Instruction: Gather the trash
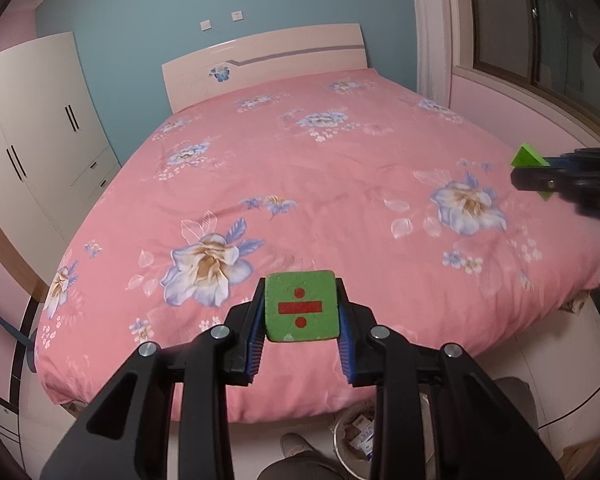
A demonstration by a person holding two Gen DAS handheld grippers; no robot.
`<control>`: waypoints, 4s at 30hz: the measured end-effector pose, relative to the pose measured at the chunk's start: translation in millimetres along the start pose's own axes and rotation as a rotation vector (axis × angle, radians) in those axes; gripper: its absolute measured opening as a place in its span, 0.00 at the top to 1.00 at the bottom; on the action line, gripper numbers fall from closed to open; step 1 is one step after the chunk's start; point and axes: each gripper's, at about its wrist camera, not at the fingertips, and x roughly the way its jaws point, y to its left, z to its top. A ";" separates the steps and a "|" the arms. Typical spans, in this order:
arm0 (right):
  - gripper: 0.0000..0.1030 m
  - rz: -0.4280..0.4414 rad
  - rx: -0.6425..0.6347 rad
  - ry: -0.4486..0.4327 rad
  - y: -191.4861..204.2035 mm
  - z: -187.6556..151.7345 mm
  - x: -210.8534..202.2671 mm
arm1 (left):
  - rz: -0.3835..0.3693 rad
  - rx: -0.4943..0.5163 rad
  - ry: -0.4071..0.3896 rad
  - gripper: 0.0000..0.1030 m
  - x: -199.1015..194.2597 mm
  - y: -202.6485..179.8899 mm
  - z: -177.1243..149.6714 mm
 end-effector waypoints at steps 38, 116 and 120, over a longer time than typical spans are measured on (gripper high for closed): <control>0.79 0.175 -0.050 0.522 64.6 -220.4 184.5 | -0.150 0.107 0.481 0.68 155.9 -75.5 -207.4; 0.50 0.155 0.052 0.725 86.7 -334.2 252.1 | -0.177 -0.068 0.577 0.46 205.0 -71.5 -276.6; 0.45 0.151 0.041 0.655 89.2 -320.2 220.5 | -0.146 -0.063 0.480 0.46 173.3 -62.6 -256.0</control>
